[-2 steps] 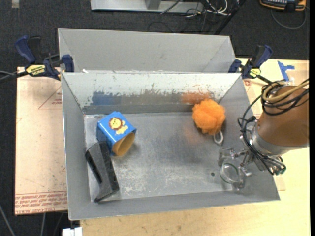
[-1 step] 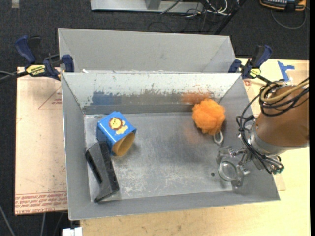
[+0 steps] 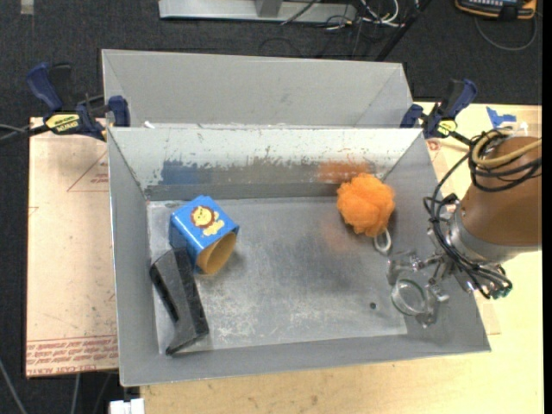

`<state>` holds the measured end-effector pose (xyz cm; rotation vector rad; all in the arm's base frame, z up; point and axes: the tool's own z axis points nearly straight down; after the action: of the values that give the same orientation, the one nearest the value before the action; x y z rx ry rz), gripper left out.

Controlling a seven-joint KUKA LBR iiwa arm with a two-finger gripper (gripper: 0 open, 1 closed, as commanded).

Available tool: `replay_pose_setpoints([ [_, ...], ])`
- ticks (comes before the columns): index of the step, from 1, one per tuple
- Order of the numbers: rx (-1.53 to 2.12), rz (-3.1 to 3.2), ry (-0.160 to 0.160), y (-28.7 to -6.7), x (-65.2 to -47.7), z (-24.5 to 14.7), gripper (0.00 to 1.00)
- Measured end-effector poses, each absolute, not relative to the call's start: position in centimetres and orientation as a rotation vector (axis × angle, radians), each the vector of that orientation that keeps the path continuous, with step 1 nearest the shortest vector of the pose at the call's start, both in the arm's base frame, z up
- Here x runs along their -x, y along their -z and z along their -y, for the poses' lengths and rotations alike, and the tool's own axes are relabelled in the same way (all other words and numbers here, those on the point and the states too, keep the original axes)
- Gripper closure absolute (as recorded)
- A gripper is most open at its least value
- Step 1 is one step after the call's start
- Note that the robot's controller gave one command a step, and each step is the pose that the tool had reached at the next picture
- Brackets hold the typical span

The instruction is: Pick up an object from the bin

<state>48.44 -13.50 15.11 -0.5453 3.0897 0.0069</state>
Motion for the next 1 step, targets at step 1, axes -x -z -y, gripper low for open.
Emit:
replay_pose_setpoints([
  [1,0.554,-3.077,0.003,-17.36,-49.13,13.87,1.0],
])
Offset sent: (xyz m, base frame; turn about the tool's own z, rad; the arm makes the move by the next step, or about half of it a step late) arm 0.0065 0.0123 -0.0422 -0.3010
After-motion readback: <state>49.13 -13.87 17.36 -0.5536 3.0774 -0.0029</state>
